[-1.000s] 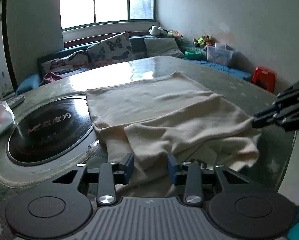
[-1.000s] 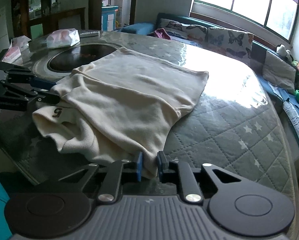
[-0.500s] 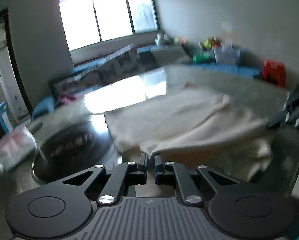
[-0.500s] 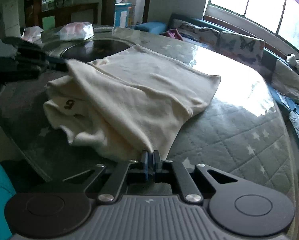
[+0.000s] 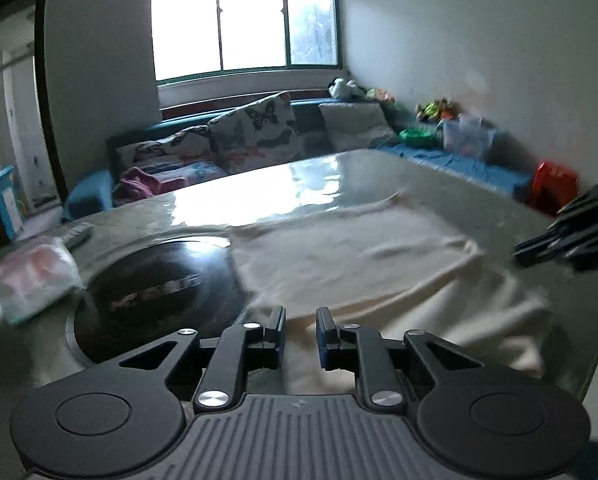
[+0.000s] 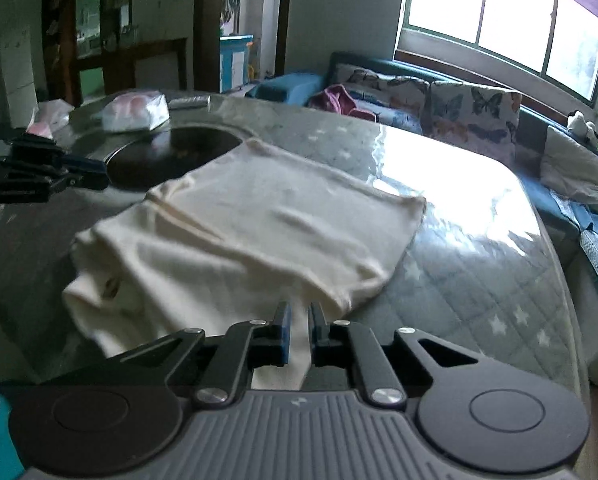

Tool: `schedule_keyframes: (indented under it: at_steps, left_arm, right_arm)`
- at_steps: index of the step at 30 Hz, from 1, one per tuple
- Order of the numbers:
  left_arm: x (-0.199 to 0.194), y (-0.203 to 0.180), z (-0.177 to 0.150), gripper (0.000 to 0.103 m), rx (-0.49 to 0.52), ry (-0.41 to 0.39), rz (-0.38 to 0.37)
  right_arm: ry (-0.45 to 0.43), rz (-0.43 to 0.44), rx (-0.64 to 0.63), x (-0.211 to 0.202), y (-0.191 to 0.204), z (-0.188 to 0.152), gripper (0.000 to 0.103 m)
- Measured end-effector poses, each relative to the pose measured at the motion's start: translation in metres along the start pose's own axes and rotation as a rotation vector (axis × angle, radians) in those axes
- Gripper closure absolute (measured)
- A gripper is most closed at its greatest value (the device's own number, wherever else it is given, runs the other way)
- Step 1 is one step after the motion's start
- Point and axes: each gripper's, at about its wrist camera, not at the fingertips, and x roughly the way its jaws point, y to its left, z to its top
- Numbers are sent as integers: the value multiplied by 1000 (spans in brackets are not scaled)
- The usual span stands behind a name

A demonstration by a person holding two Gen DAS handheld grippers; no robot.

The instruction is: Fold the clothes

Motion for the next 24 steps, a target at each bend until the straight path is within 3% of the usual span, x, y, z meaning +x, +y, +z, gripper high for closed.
schedule_keyframes:
  at_steps: [5,10,18,24]
  left_arm:
    - [32,-20,2,85,-5,20,-69]
    - [53,-21,-8,85,-33,81,-59]
    - [51,-20,-12,85,-42,82,-68]
    - [51,-19,-11,85,-46,84,-70]
  right_arm:
    - [-18,-2,13,24,2,5,95]
    - [14,-36,40,45,-3,-6,96]
    - [-4,-42,56,37,-12,7,95]
    - [20,-100,81,71,-35,18,95]
